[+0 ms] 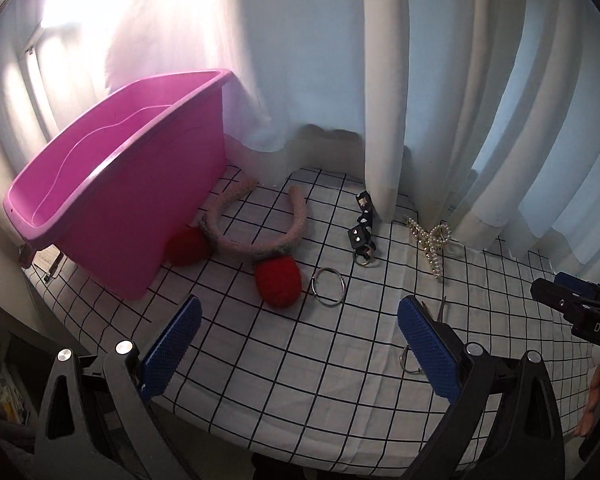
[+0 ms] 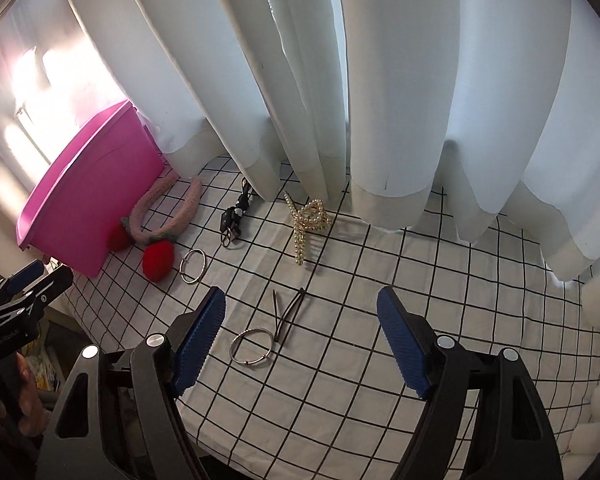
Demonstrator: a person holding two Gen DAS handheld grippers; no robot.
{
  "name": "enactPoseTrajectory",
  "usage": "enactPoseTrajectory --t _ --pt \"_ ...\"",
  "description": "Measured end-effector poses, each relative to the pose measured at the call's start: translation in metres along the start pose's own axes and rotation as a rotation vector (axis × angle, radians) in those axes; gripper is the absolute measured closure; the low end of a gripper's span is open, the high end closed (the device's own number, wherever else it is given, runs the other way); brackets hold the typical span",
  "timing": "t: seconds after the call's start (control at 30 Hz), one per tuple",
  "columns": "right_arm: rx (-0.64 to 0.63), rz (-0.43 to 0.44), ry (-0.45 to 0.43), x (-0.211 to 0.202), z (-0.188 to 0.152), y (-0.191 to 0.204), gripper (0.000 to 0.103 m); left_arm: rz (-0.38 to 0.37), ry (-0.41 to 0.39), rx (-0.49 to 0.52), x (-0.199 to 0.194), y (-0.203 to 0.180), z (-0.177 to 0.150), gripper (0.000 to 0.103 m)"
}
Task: Organize jewelry
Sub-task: 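Move left tool to the pink headband while right tool approaches the pearl hair clip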
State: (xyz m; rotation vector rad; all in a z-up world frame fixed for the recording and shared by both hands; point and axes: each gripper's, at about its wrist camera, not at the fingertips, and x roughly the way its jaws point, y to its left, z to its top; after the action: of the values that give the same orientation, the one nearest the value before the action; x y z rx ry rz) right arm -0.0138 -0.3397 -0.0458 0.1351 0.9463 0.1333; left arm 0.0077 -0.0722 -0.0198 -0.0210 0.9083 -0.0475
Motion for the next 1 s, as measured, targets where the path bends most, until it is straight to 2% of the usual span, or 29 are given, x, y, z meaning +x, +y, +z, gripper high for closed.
enactPoseTrajectory --t 0.33,0.5,0.73,1.0 --pt "-0.078 0.007 0.069 0.075 -0.03 0.012 0.028 0.044 0.072 -0.045 0.043 -0.029 -0.061 0.006" --pt "-0.086 0.015 0.053 0.096 -0.029 0.007 0.028 0.084 0.089 -0.07 0.058 -0.035 -0.075 0.006" --pt "-0.105 0.009 0.0 0.109 -0.01 0.002 0.028 0.105 0.074 -0.133 0.085 -0.03 -0.06 0.006" --pt "-0.099 0.01 -0.045 0.129 0.006 0.002 0.028 0.133 -0.001 -0.168 0.114 -0.015 -0.037 0.006"
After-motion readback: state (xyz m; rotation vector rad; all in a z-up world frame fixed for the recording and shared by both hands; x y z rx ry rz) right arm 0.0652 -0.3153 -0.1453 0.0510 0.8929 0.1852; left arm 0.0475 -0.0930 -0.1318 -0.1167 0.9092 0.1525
